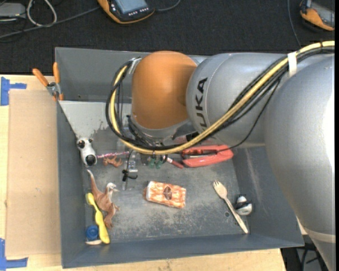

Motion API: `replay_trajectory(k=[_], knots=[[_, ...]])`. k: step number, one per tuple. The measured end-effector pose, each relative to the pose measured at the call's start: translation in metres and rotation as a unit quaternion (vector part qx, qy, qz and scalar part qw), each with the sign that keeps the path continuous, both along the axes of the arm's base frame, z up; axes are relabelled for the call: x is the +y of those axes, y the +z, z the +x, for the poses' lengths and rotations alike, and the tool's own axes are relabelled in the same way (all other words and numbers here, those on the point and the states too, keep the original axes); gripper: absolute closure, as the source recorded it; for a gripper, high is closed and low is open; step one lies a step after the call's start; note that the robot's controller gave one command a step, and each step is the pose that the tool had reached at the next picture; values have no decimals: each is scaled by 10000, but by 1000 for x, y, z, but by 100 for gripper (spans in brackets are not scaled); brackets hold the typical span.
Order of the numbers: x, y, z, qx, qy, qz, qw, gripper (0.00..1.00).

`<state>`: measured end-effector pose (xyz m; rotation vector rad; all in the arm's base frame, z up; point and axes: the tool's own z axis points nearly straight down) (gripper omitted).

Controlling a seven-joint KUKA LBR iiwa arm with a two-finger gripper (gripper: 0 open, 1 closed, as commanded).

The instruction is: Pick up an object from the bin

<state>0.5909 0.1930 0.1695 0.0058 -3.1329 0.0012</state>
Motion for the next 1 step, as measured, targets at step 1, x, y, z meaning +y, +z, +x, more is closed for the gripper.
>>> replay_trajectory(k=[1], knots=[[-1,4,1,-30,-11,5,10000,0]])
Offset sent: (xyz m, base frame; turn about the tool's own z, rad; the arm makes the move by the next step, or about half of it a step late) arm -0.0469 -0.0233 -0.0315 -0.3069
